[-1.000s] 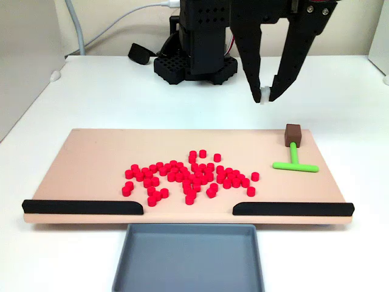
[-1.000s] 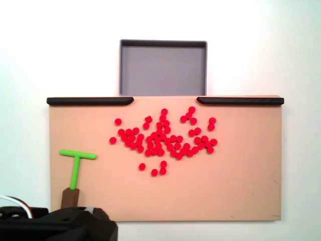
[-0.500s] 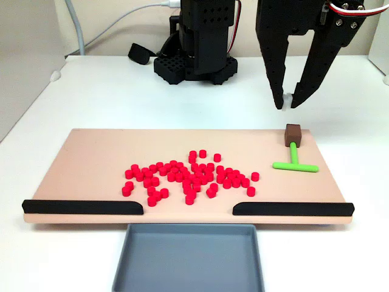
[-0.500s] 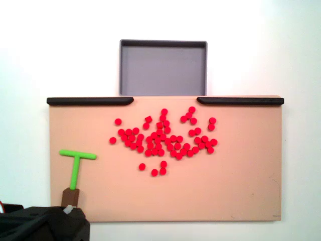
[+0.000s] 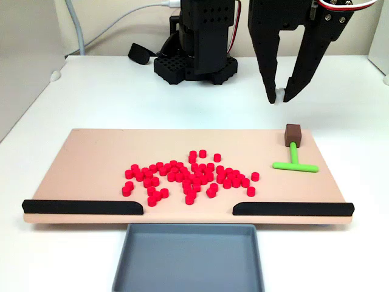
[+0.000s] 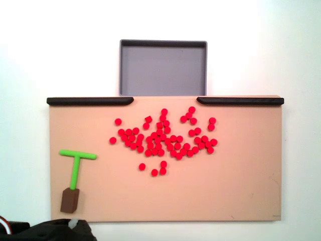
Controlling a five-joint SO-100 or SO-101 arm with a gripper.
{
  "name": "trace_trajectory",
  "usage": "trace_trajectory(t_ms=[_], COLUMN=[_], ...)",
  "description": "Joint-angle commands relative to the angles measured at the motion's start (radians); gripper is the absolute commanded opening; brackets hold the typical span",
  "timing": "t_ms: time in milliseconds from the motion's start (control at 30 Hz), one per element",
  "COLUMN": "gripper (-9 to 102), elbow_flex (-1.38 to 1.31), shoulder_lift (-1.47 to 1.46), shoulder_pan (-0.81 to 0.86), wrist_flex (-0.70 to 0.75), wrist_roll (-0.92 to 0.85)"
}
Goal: Grasp a green tool by the dark brown handle.
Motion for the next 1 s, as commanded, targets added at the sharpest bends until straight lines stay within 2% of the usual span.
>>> trace_trajectory(t_ms=[0, 467, 767, 967], gripper=[0, 0, 0, 0], elbow_flex=[-0.005, -0.020, -0.006, 0.002], shoulder_lift=[0.048, 0.005, 0.026, 0.025], shoulder_pan=[-0.006, -0.028, -0.011, -0.009], wrist_flex=[-0.002, -0.002, -0.002, -0.064], wrist_roll=[0.005, 0.029, -0.014, -0.003])
